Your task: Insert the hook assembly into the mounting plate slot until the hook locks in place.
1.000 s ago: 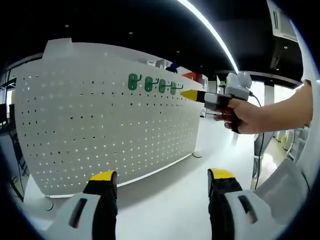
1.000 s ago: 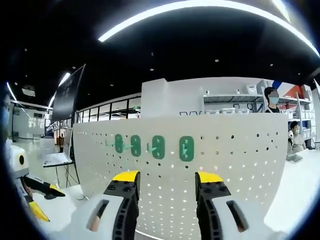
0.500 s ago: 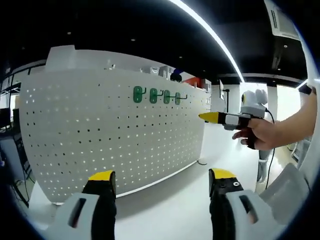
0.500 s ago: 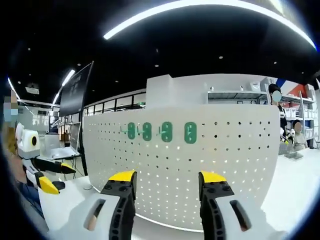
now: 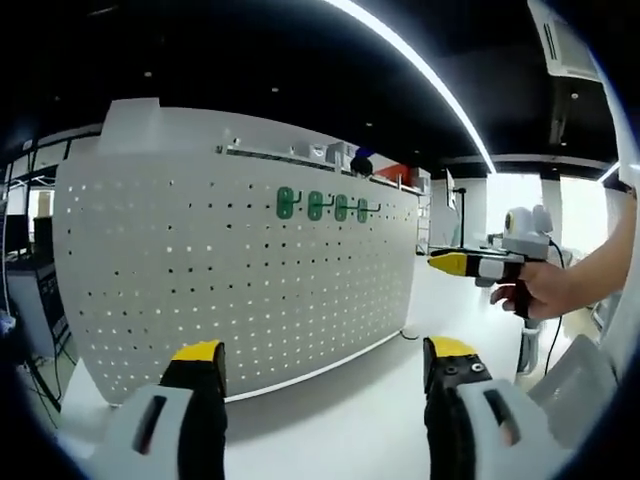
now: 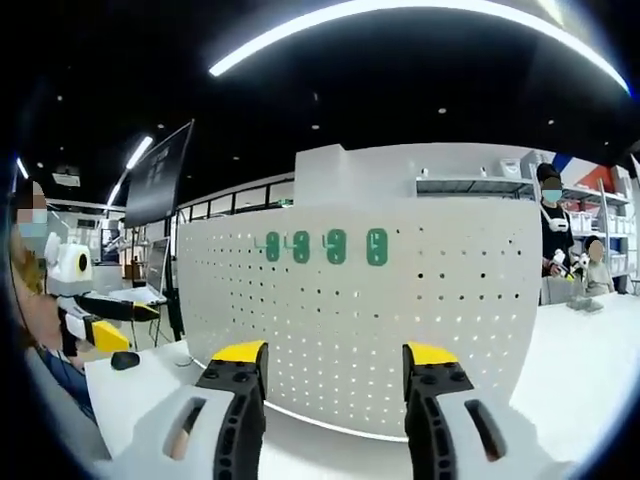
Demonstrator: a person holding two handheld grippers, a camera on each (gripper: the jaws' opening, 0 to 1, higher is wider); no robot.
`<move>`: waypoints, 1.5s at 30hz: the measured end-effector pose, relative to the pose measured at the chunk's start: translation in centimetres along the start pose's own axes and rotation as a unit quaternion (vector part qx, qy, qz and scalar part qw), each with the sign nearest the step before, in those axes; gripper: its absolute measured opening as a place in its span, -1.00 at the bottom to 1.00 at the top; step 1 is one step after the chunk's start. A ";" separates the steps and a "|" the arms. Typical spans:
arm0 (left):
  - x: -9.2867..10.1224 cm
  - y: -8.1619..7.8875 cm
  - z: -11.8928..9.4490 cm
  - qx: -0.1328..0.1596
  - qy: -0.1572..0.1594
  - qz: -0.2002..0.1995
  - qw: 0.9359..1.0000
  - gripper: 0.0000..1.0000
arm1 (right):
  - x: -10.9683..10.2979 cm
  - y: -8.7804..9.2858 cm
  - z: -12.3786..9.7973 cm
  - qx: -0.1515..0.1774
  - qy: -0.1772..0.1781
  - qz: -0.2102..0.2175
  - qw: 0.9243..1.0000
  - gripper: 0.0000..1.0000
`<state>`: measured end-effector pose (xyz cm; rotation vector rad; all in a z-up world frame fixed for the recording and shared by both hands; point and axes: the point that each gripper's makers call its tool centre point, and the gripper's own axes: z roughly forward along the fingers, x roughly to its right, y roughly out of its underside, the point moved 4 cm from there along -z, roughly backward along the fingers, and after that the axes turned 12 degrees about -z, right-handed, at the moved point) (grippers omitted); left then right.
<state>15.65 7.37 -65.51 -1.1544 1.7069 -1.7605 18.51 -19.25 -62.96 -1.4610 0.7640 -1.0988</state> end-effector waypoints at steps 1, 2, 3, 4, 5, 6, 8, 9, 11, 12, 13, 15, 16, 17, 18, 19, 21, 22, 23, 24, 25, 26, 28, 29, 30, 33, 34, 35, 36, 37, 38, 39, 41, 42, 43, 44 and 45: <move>-0.1 0.0 -0.1 0.000 -0.001 0.001 1.000 0.70 | -0.1 0.2 -0.2 -0.003 -0.002 -0.001 1.000 0.08; -0.1 0.0 -0.2 0.001 -0.001 0.000 1.000 0.72 | -0.1 0.3 -0.4 -0.003 -0.002 -0.002 1.000 0.09; -0.2 0.0 -0.3 0.002 -0.004 0.000 1.000 0.73 | -0.1 0.3 -0.6 -0.002 -0.005 0.000 1.000 0.10; -0.3 0.0 -0.4 0.002 -0.006 0.000 1.000 0.73 | -0.2 0.3 -0.8 -0.002 -0.005 -0.001 1.000 0.11; -0.4 -0.1 -0.6 0.003 -0.008 0.000 1.000 0.73 | -0.3 0.4 -1.0 -0.006 -0.007 -0.005 1.000 0.11; -0.5 -0.1 -0.8 0.005 -0.010 0.000 1.000 0.74 | -0.4 0.4 -1.2 -0.005 -0.008 -0.005 1.000 0.11; -0.7 0.0 -1.0 0.004 -0.014 0.001 1.000 0.75 | -0.5 0.5 -1.7 -0.004 -0.011 -0.002 1.000 0.13; -0.7 0.1 -1.2 0.005 -0.015 0.001 1.000 0.76 | -0.6 0.6 -1.9 -0.005 -0.012 -0.002 1.000 0.14; -0.9 0.3 -1.6 0.005 -0.019 0.001 1.000 0.78 | -0.7 0.8 -2.3 -0.007 -0.013 -0.001 1.000 0.15; -1.0 0.4 -1.8 0.005 -0.022 0.003 1.000 0.79 | -0.7 1.1 -2.6 -0.009 -0.013 0.000 1.000 0.16; -1.0 0.4 -2.0 0.007 -0.023 0.002 1.000 0.79 | -0.7 1.1 -2.7 -0.009 -0.013 0.000 1.000 0.16; -1.2 0.5 -2.4 0.007 -0.025 -0.005 1.000 0.81 | -0.7 1.3 -3.1 -0.010 -0.012 0.003 1.000 0.18; -1.3 0.7 -2.7 0.008 -0.026 -0.008 1.000 0.84 | -0.7 1.3 -3.4 -0.012 -0.011 0.005 1.000 0.18; -1.3 0.8 -2.8 0.010 -0.026 -0.009 1.000 0.86 | -0.7 1.4 -3.6 -0.013 -0.010 0.004 1.000 0.18; -1.5 0.9 -3.0 0.009 -0.030 -0.009 0.999 0.87 | -0.7 1.5 -3.7 -0.014 -0.009 0.005 1.000 0.19; -1.5 1.0 -3.2 0.009 -0.031 -0.009 0.999 0.88 | -0.7 1.6 -3.9 -0.014 -0.009 0.006 1.000 0.19; -1.7 1.2 -3.6 0.008 -0.035 -0.006 0.999 0.90 | -0.6 1.6 -4.2 -0.015 -0.009 0.007 1.000 0.20; -1.8 1.2 -3.8 0.007 -0.036 -0.005 0.999 0.90 | -0.6 1.7 -4.4 -0.016 -0.008 0.008 1.000 0.21; -1.8 1.4 -4.0 0.008 -0.037 -0.004 0.999 0.91 | -0.6 1.8 -4.6 -0.016 -0.008 0.008 1.000 0.21; -1.9 1.4 -4.2 0.008 -0.038 -0.004 0.999 0.92 | -0.6 1.8 -4.7 -0.017 -0.008 0.008 1.000 0.21; -2.0 1.6 -4.5 0.008 -0.040 -0.006 0.999 0.92 | -0.6 1.9 -5.0 -0.018 -0.008 0.009 1.000 0.22; -2.1 1.6 -4.7 0.010 -0.041 -0.008 0.999 0.94 | -0.6 2.0 -5.2 -0.018 -0.008 0.009 1.000 0.22; -2.2 1.7 -5.1 0.017 -0.043 -0.012 0.999 0.98 | -0.7 2.1 -5.6 -0.017 -0.008 0.008 1.000 0.24; -2.2 1.7 -5.3 0.017 -0.044 -0.013 0.999 0.99 | -0.8 2.2 -5.7 -0.019 -0.008 0.008 1.000 0.25; -2.3 1.7 -5.4 0.019 -0.046 -0.014 0.999 1.00 | -0.8 2.4 -6.0 -0.020 -0.009 0.009 1.000 0.25; -2.5 1.9 -5.9 0.020 -0.052 -0.019 0.998 1.00 | -1.0 2.7 -6.5 -0.024 -0.010 0.009 1.000 0.27; -2.6 1.9 -6.1 0.020 -0.053 -0.020 0.998 1.00 | -1.1 2.8 -6.6 -0.025 -0.011 0.009 1.000 0.28; -2.8 1.9 -6.2 0.021 -0.056 -0.021 0.998 1.00 | -1.2 2.9 -6.8 -0.027 -0.013 0.010 0.999 0.28; -2.9 1.9 -6.3 0.022 -0.056 -0.023 0.998 1.00 | -1.2 3.0 -6.9 -0.029 -0.013 0.010 0.999 0.28; -3.0 1.8 -6.4 0.022 -0.058 -0.027 0.998 1.00 | -1.3 3.1 -7.1 -0.030 -0.012 0.011 0.999 0.29; -3.0 1.7 -6.5 0.025 -0.059 -0.031 0.997 1.00 | -1.3 3.1 -7.2 -0.031 -0.013 0.012 0.999 0.29; -3.1 1.6 -6.5 0.025 -0.059 -0.031 0.997 1.00 | -1.4 3.2 -7.4 -0.032 -0.012 0.014 0.999 0.29; -3.1 1.4 -6.6 0.022 -0.060 -0.033 0.997 1.00 | -1.4 3.4 -7.5 -0.034 -0.012 0.017 0.999 0.29; -3.1 1.2 -6.7 0.025 -0.060 -0.030 0.997 1.00 | -1.4 3.4 -7.5 -0.035 -0.011 0.016 0.999 0.29; -3.0 1.2 -6.7 0.026 -0.058 -0.031 0.997 1.00 | -1.4 3.4 -7.6 -0.036 -0.012 0.017 0.999 0.29; -3.0 1.2 -6.7 0.026 -0.058 -0.031 0.998 1.00 | -1.4 3.4 -7.6 -0.035 -0.011 0.017 0.999 0.29; -3.2 1.4 -6.7 0.025 -0.058 -0.030 0.998 1.00 | -1.4 3.3 -7.7 -0.034 -0.011 0.017 0.999 0.29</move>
